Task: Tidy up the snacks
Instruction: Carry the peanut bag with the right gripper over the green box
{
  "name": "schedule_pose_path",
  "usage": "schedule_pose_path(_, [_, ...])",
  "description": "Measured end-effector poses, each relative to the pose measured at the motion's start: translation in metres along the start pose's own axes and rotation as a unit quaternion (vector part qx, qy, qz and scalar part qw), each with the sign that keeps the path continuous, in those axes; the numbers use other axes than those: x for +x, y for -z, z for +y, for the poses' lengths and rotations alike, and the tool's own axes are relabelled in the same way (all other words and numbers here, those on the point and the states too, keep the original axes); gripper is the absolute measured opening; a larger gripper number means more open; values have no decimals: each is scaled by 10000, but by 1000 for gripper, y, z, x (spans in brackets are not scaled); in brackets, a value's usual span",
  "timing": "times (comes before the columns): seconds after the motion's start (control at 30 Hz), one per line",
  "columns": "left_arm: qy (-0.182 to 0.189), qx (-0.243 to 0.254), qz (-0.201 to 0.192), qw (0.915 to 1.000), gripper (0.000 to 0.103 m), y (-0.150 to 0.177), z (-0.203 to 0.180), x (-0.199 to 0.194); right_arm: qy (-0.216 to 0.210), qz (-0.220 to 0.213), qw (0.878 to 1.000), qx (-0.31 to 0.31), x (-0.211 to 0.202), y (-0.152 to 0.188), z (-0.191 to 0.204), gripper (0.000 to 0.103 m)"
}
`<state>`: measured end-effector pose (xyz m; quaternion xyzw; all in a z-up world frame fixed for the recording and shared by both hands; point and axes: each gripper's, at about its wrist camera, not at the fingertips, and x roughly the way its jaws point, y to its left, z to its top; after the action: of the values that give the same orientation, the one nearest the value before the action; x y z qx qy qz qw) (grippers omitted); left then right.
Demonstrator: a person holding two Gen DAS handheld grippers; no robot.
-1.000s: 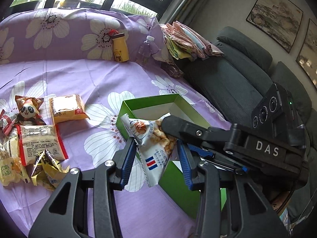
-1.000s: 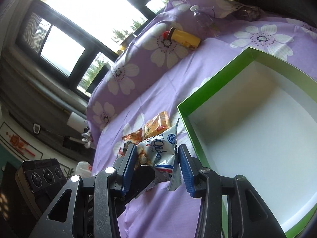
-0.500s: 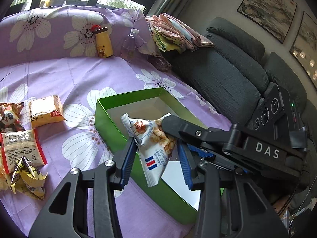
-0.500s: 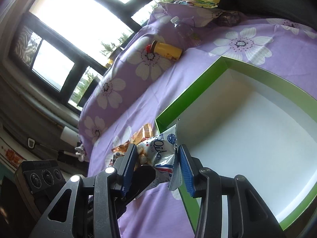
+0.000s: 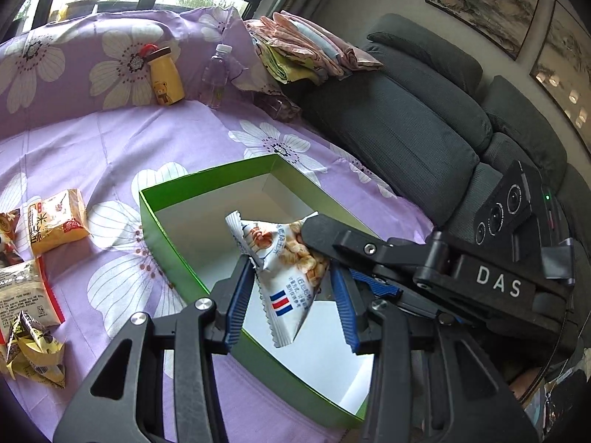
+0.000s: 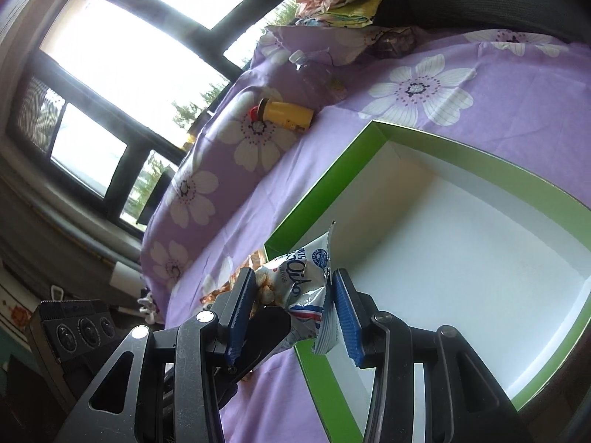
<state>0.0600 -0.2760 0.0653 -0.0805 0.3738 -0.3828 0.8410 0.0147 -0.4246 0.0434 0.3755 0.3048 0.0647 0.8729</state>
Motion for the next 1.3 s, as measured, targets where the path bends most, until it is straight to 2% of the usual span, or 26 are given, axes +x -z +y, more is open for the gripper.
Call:
schedule_pose_path(0.47, [63,200,276,9994,42,-4,-12,23,187,-194,9991,333,-10,-5,-19,45])
schedule_pose_path(1.3, [287,58,590,9978,42,4,-10,52,646,-95,9954,707,-5,-7,-40,45])
